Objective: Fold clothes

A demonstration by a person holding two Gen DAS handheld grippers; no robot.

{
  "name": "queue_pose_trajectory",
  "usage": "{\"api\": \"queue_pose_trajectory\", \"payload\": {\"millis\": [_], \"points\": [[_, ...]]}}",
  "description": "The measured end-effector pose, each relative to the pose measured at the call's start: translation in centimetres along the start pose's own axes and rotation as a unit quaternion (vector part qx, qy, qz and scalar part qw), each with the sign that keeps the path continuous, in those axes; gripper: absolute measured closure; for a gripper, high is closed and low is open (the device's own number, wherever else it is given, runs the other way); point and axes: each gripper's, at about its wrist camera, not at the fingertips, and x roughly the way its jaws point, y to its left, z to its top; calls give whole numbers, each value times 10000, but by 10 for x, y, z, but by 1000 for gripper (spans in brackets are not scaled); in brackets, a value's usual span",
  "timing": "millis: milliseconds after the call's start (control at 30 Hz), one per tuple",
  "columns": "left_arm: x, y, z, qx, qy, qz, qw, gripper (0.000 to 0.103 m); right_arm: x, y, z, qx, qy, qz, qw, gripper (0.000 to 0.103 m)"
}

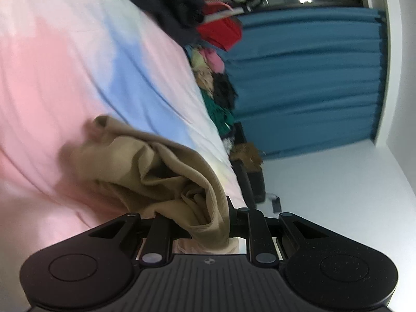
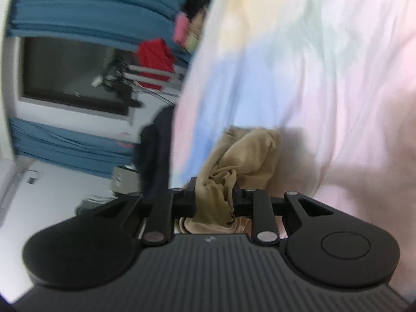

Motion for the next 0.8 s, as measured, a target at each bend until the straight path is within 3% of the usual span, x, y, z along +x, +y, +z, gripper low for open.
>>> {"api": "queue_pose_trajectory", "payload": {"millis": [167, 267, 400, 633, 800], "points": [[26, -60, -11, 347, 424, 171, 9984, 83, -36, 11, 30, 212, -382, 73, 9990, 77], [61, -93, -20, 621, 623, 238, 9958, 83, -47, 8, 68, 268, -594, 47, 9979, 77], [142, -134, -30, 876, 894, 305, 9917, 83, -59, 4, 126, 296, -904, -15, 9955, 77], [308, -212, -51, 1334, 1154, 56, 9843, 84, -54, 18, 272, -347, -1713, -302, 9841, 77], [402, -221, -65, 1865, 1171, -113, 9754, 83, -47, 9, 341, -821, -2168, -498, 9715, 77]]}}
